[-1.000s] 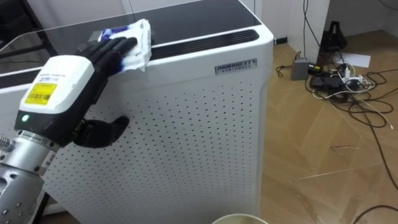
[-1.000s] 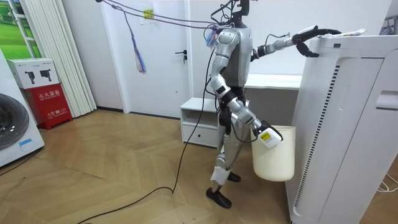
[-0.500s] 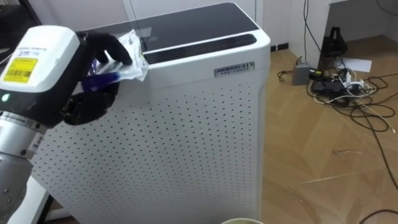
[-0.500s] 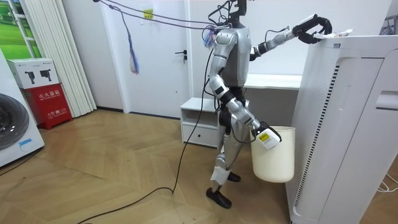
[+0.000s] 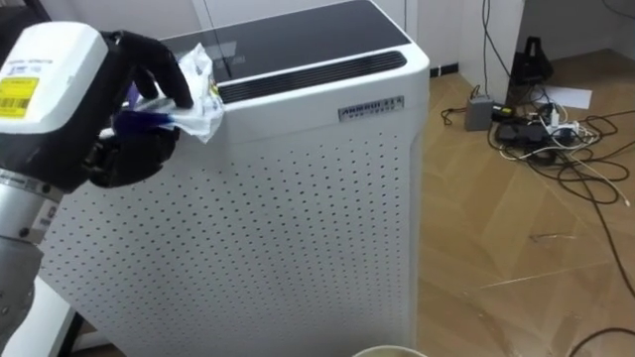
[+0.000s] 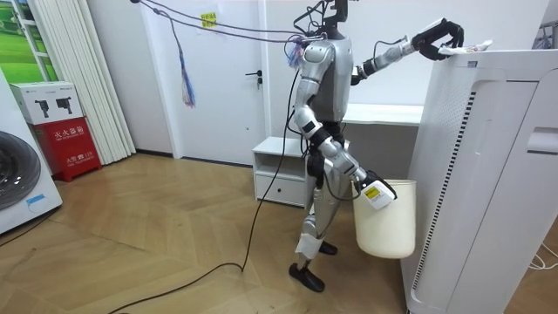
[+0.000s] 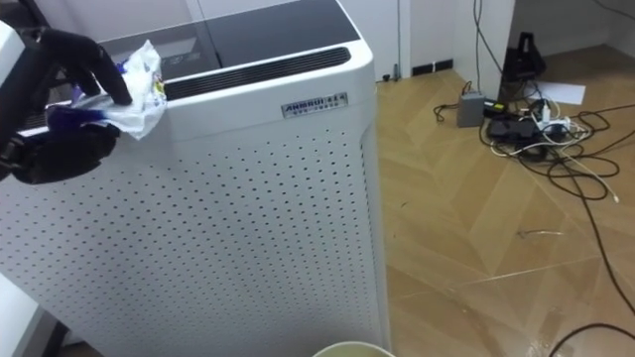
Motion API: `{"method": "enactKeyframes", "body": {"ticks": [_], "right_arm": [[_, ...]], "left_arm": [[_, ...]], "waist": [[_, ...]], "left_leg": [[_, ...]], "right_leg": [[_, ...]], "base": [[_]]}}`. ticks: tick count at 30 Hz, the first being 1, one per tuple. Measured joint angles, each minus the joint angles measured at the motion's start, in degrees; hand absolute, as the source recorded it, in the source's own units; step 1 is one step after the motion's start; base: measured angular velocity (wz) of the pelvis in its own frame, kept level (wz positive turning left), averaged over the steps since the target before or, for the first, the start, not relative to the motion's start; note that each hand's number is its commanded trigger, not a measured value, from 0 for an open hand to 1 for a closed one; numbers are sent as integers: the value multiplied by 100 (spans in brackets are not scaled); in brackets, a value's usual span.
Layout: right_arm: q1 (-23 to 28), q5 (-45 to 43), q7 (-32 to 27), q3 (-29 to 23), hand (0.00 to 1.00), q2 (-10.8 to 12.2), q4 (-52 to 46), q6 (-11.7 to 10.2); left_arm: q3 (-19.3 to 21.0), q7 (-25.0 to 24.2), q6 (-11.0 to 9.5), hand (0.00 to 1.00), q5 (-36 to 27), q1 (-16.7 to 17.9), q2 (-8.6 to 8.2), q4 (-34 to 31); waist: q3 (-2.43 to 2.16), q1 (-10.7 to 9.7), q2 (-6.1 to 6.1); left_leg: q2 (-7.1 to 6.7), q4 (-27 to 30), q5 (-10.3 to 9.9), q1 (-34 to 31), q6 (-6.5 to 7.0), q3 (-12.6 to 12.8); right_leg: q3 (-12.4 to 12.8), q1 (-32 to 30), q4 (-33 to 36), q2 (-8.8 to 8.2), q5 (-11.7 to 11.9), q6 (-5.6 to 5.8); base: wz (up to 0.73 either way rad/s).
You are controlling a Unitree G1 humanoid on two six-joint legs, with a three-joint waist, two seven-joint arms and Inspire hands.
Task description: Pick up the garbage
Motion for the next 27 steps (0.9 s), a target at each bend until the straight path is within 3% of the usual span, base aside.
{"method": "enactKeyframes", "body": {"ticks": [6,9,11,13,17,21,27], "right_arm": [[-239,5,2,37,100,18,-71,0],[-336,3,9,170,100,-3,-71,7],[-337,6,5,303,100,-15,-71,7],[-357,24,1,385,100,-12,-72,6],[-377,30,17,480,100,7,-71,6],[-381,31,24,516,100,57,-71,6],[-383,11,39,520,100,120,-71,6]], "left_arm": [[27,-191,20,100,-1038,6,-87,-59],[33,-332,11,100,-1950,-6,-87,-89],[-8,-396,-27,100,-2622,-8,-88,-103],[-18,-475,-48,100,-2963,-7,-99,-149],[-196,-775,-163,100,-3762,-14,-101,-416],[-450,-1164,-301,100,-4296,-25,-104,-595],[-991,-2102,-236,100,-4704,147,-225,-626]], "waist": [[3,-8,-37],[1,-14,-66],[-3,-10,-67],[-20,-12,-53],[-11,-14,-66],[2,-8,-86],[11,-34,-132]], "left_leg": [[-10,-12,1,-8,1,-46],[-11,-12,1,-18,2,-33],[-13,-13,1,-20,2,-34],[-9,-8,2,-43,3,-37],[-2,-2,8,-63,13,-46],[-9,10,8,-90,13,-43],[-8,32,8,-111,12,-32]], "right_leg": [[-108,23,-20,-25,-5,8],[-117,21,-23,-31,-5,7],[-115,21,-21,-34,-5,7],[-114,16,-14,-37,-5,7],[-134,13,-8,-55,-4,9],[-138,-9,-1,-55,-4,9],[-163,-12,10,-46,-3,8]], "base": [[5],[1],[0],[0],[1],[0],[1]]}}
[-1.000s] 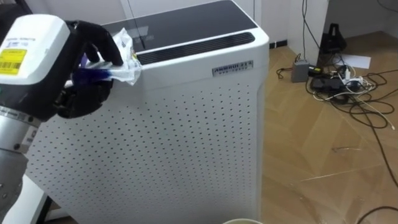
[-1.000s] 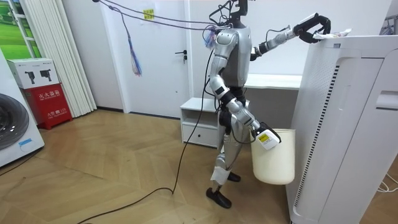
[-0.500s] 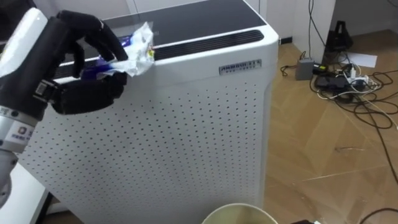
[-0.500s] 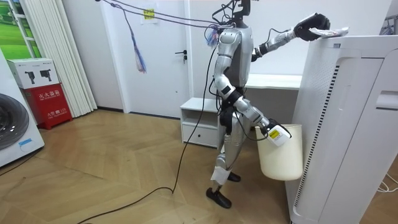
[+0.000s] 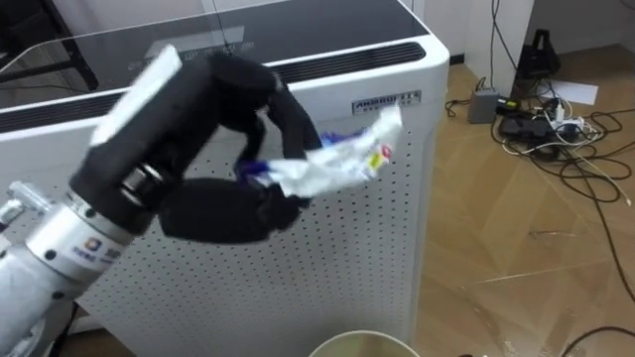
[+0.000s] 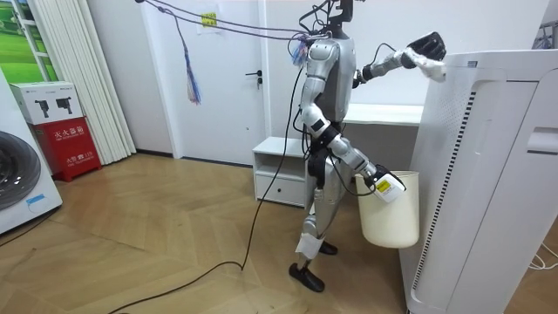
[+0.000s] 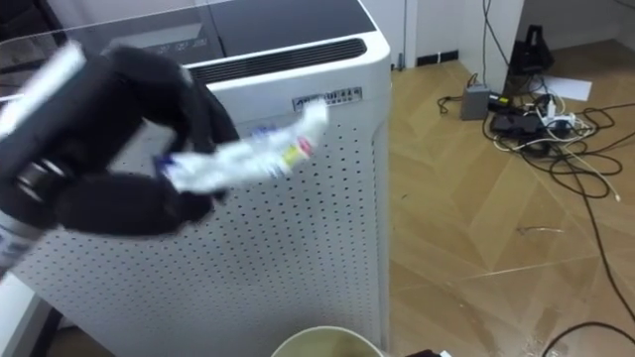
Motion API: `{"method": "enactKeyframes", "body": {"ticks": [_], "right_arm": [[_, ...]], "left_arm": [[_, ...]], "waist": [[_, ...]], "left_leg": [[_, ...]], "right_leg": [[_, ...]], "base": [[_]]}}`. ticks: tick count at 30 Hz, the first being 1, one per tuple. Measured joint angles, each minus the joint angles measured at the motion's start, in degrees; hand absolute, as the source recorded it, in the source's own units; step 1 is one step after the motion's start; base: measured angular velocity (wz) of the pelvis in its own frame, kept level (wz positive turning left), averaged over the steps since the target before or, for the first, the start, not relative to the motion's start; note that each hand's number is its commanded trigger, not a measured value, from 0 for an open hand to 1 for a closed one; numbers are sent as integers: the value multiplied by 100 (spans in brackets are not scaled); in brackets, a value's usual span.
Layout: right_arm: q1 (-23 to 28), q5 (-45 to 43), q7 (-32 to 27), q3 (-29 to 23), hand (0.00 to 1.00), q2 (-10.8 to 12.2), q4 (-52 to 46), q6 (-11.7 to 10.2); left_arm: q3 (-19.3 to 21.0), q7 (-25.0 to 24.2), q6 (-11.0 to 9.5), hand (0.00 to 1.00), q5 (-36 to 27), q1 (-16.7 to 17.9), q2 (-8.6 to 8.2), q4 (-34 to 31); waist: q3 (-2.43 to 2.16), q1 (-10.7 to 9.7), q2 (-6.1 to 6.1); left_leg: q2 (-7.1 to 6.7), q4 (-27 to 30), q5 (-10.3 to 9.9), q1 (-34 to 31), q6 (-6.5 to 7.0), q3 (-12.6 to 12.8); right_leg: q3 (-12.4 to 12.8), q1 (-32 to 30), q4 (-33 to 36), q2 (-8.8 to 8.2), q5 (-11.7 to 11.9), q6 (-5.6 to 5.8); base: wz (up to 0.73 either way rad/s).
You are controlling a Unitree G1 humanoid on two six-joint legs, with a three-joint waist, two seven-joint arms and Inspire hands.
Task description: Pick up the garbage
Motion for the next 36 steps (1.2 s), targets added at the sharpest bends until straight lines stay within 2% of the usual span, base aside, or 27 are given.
{"method": "enactKeyframes", "body": {"ticks": [3,8,14,18,21,27,30,32,34,36], "right_arm": [[-3,-11,-24,17,100,-25,0,0],[9,-18,-28,30,100,-27,1,2],[3,20,-39,175,100,3,1,3],[-121,25,-45,212,100,10,44,2],[-279,25,-80,257,100,37,410,-4],[-493,-22,-163,273,100,36,682,-4],[-627,23,-167,339,100,69,854,-20],[-846,34,-178,430,100,214,1127,-39],[-907,22,-180,510,100,245,1169,-48],[-1031,16,-167,600,100,269,1326,-69]], "left_arm": [[-144,-268,0,100,-370,73,-113,0],[-162,-614,13,100,-479,267,-318,13],[-221,-688,22,100,-476,621,-364,474],[-276,-686,40,100,-468,645,-366,826],[-480,-683,40,100,-452,673,-364,1222],[-790,-651,41,100,-78,674,-372,1903],[-1147,-651,39,100,154,673,-666,2251],[-1426,-651,40,100,226,591,-873,2555],[-1592,-651,34,100,223,506,-971,2686],[-1735,-651,33,100,221,415,-1001,2839]], "waist": [[-4,19,-23],[-10,16,-45],[-25,10,-36],[-25,24,-36],[-21,11,-26],[26,-48,44],[45,-102,61],[57,-207,50],[63,-225,41],[70,-296,32]], "left_leg": [[2,-1,0,4,0,9],[20,-2,0,31,0,17],[9,56,5,-62,2,19],[30,207,10,-377,10,17],[38,243,24,-477,21,5],[38,468,40,-1008,44,-12],[29,498,49,-1119,53,-6],[30,579,53,-1297,60,-14],[25,623,66,-1477,77,7],[13,688,79,-1667,87,7]], "right_leg": [[28,-17,7,0,0,0],[68,-36,67,-1,0,0],[34,-116,109,5,6,-10],[6,-430,255,-18,15,-25],[-25,-514,304,-51,17,-25],[-28,-1020,512,-76,24,-32],[-49,-1155,589,-95,26,-36],[-98,-1298,636,-113,26,-36],[-96,-1497,717,-138,28,-39],[-100,-1697,801,-163,28,-40]], "base": [[-3],[-3],[-1],[1],[5],[2],[0],[5],[0],[0]]}}
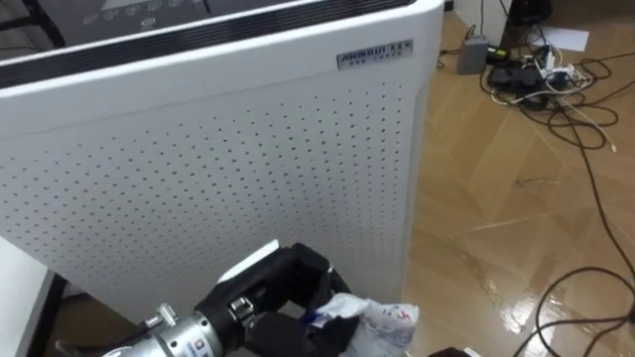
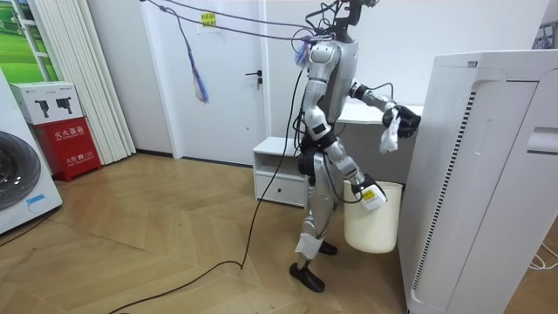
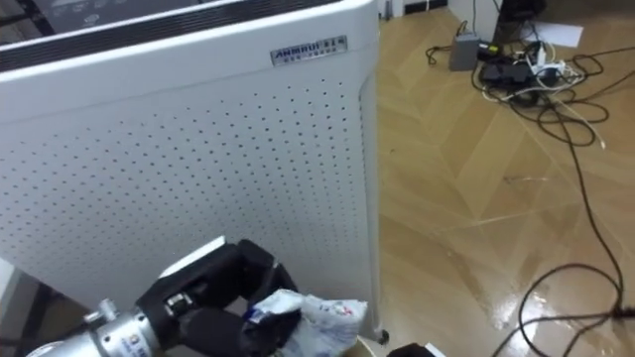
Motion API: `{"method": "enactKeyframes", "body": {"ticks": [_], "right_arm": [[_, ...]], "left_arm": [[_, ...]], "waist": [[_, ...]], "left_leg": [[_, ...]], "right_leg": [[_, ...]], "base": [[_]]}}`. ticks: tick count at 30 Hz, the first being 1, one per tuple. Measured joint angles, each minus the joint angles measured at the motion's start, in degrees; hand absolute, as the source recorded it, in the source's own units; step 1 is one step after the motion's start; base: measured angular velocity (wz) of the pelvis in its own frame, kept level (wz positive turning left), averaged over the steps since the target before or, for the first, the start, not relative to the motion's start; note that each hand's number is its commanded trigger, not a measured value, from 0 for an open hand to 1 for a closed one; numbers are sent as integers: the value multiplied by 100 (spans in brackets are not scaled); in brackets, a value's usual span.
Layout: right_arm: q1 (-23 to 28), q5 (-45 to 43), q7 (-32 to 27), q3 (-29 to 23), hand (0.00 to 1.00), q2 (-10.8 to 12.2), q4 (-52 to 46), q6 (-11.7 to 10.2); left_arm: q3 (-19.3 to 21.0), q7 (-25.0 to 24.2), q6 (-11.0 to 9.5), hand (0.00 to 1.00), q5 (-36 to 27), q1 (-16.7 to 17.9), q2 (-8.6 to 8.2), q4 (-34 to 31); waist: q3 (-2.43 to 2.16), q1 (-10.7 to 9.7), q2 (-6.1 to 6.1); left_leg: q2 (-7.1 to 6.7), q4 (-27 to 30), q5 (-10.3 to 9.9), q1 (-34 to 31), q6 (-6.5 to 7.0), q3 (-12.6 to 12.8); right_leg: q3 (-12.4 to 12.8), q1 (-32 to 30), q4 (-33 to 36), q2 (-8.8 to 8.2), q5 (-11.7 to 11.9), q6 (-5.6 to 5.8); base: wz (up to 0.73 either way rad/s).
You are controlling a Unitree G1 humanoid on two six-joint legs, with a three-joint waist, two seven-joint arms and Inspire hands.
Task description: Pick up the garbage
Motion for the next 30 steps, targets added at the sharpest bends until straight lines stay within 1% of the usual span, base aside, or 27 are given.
{"method": "enactKeyframes", "body": {"ticks": [1,2,3,5,8,12,14,16,20,24,25,26,27,28,30], "right_arm": [[-38,-5,27,2,100,30,63,0],[-46,1,36,4,100,48,65,0],[-51,9,35,6,100,53,70,0],[-90,15,33,5,100,68,172,0],[-175,18,33,4,100,29,201,0],[-340,79,33,41,100,4,257,0],[-391,99,34,69,100,2,265,0],[-409,181,33,87,100,6,265,0],[-415,226,52,116,100,17,271,0],[-415,244,66,121,100,35,299,0],[-415,260,66,141,100,28,306,0],[-415,296,66,203,100,11,306,-1],[-415,311,67,235,100,5,307,-1],[-409,316,76,253,100,11,315,-1],[-405,323,86,298,100,13,320,-2]], "left_arm": [[-66,-1,0,100,-1,-22,-5,101],[-126,-2,0,100,-1,-44,-8,194],[-178,-2,-3,100,-5,-71,-9,266],[-348,-4,-4,100,-4,-96,-59,588],[-424,-20,-2,100,-1,-96,-98,840],[-522,-29,-3,100,-6,-109,-121,933],[-651,-32,0,100,-3,-136,-135,1034],[-688,-33,0,100,-5,-137,-137,1041],[-696,-33,-1,100,-3,-137,-153,1113],[-702,-32,-2,100,-1,-140,-170,1281],[-705,-32,-6,85,-2,-143,-172,1357],[-708,-32,-7,68,-3,-146,-172,1453],[-709,-31,-7,26,-3,-146,-171,1497],[-714,-30,-8,2,-2,-146,-174,1585],[-714,-30,-13,0,-2,-153,-181,1710]], "waist": [[10,-25,-12],[32,-47,-39],[43,-49,-54],[69,-62,-89],[67,-62,-93],[63,-51,-103],[62,-53,-108],[60,-53,-130],[60,-60,-218],[56,-56,-249],[56,-42,-249],[55,-39,-249],[55,-39,-249],[56,-34,-248],[56,-24,-248]], "left_leg": [[1,38,0,-95,1,6],[0,62,0,-160,1,12],[1,70,1,-185,2,13],[3,70,3,-215,6,23],[4,119,8,-416,14,37],[2,163,12,-620,20,86],[1,162,12,-630,20,95],[1,163,12,-627,20,104],[4,179,15,-615,25,135],[13,215,15,-617,25,137],[18,218,16,-611,27,149],[21,219,18,-602,29,160],[23,219,18,-598,30,165],[29,223,18,-593,30,179],[37,236,18,-591,30,192]], "right_leg": [[0,-95,31,-6,3,-4],[-5,-173,79,-14,3,-5],[-11,-193,80,-15,3,-5],[-10,-220,77,-17,4,-6],[-5,-432,136,-32,8,-9],[5,-712,275,-80,8,-11],[2,-724,281,-81,8,-11],[2,-724,280,-82,8,-11],[6,-719,280,-80,14,-21],[-3,-700,278,-65,24,-27],[0,-700,284,-65,31,-32],[6,-700,296,-65,32,-33],[9,-700,300,-65,33,-34],[15,-700,304,-60,35,-39],[26,-700,310,-53,39,-44]], "base": [[0],[0],[0],[0],[0],[-5],[-2],[0],[-3],[0],[-3],[-4],[-4],[-4],[-4]]}}
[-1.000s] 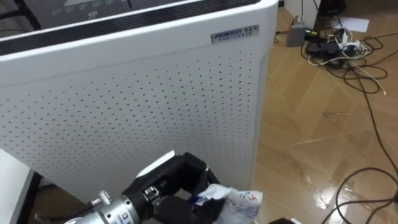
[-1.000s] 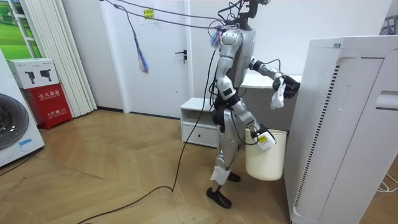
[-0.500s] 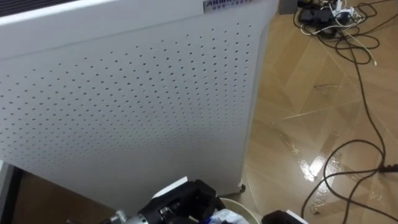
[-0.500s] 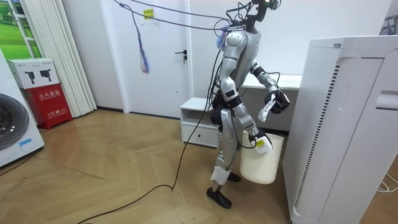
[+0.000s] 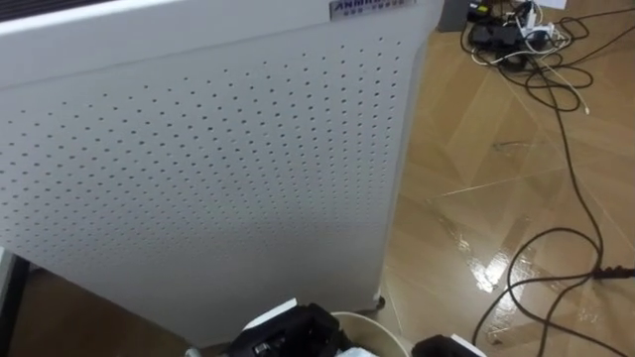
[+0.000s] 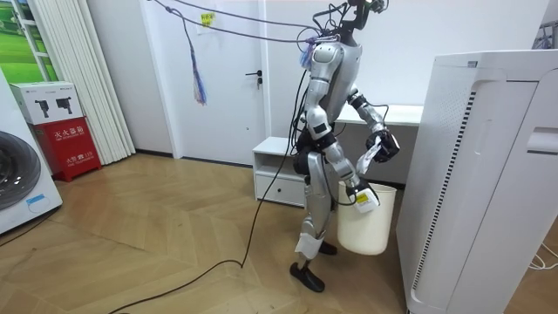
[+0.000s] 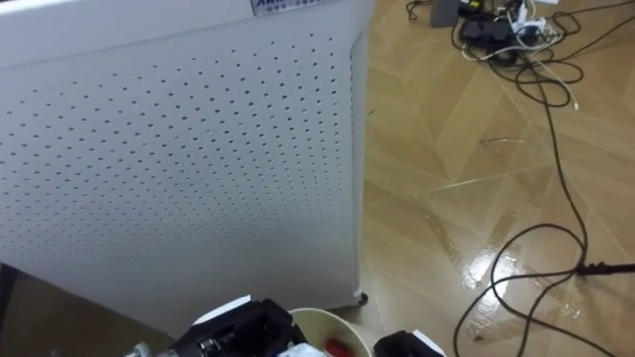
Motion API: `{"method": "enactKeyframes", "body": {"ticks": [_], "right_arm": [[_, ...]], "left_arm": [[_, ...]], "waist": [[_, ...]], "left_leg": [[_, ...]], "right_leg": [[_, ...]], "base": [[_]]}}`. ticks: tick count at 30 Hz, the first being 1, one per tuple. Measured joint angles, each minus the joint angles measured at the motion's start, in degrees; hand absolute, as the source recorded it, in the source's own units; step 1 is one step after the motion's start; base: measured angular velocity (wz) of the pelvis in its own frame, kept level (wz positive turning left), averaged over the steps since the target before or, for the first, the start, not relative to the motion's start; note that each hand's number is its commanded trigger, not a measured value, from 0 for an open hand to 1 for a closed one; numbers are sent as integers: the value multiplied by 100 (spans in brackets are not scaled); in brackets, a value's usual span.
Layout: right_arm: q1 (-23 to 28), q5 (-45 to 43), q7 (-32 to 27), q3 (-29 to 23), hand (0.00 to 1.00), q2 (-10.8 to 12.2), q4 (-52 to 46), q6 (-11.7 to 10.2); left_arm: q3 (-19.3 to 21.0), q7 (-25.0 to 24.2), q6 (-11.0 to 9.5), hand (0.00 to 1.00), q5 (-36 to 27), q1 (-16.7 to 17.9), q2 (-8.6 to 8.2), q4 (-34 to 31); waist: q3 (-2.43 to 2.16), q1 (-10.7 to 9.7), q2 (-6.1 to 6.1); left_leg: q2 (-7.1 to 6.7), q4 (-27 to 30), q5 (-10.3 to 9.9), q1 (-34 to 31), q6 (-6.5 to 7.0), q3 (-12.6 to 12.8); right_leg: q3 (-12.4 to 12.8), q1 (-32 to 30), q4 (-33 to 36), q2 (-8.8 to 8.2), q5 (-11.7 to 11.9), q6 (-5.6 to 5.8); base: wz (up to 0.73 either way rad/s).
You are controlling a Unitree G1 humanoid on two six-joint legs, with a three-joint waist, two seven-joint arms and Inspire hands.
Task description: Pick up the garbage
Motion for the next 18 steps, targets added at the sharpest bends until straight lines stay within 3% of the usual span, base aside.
{"method": "enactKeyframes", "body": {"ticks": [18], "right_arm": [[19,78,-17,53,100,-130,15,-30]], "left_arm": [[226,51,-29,0,3,-107,-14,118]], "waist": [[-26,187,88]], "left_leg": [[67,160,4,-65,-13,-10]], "right_leg": [[-42,9,72,41,45,-53]], "base": [[0]]}}
